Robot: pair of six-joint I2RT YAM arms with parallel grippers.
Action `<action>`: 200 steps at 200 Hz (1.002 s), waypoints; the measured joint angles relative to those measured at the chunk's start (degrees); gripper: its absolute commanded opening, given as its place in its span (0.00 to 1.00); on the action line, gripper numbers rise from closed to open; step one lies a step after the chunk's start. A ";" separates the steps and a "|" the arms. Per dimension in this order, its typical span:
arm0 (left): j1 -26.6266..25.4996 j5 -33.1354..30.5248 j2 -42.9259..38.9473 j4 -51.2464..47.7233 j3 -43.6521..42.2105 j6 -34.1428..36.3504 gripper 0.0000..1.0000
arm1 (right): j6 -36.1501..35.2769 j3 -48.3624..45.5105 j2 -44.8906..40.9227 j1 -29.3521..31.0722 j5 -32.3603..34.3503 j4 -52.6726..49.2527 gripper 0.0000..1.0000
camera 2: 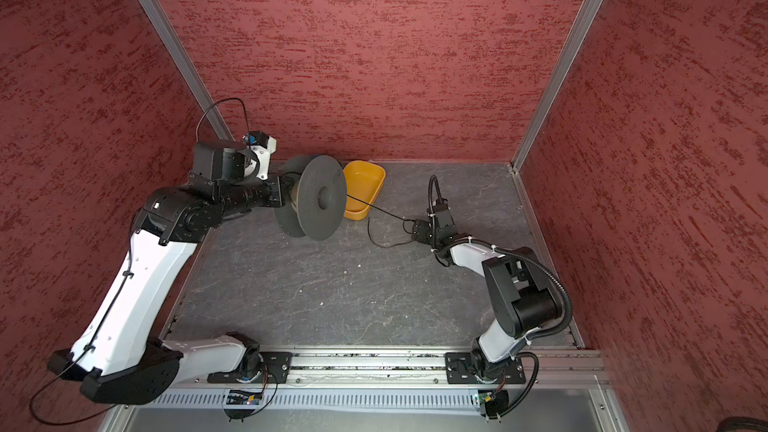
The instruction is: Wrap the cables
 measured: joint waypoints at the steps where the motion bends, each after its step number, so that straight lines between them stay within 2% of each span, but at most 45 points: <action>1: 0.00 -0.04 -0.02 0.00 0.00 0.00 0.01 | -0.02 0.00 -0.07 -0.15 0.00 0.00 0.84; 62: -0.61 -3.61 -0.81 -4.48 2.27 0.63 0.01 | -2.49 1.09 -1.92 -7.02 -3.10 -1.09 0.84; 129: 0.00 -8.90 -1.51 -7.30 4.44 2.67 0.02 | -5.18 10.27 -0.87 -10.25 -6.25 -4.28 0.85; 165: 3.87 -8.98 -2.23 -8.46 4.46 3.04 0.01 | -8.22 12.48 0.72 -13.11 -12.02 -6.69 0.92; 200: 5.46 -7.50 -4.90 -7.45 2.73 2.21 0.01 | -10.14 13.16 1.66 -15.08 -17.70 -10.29 0.93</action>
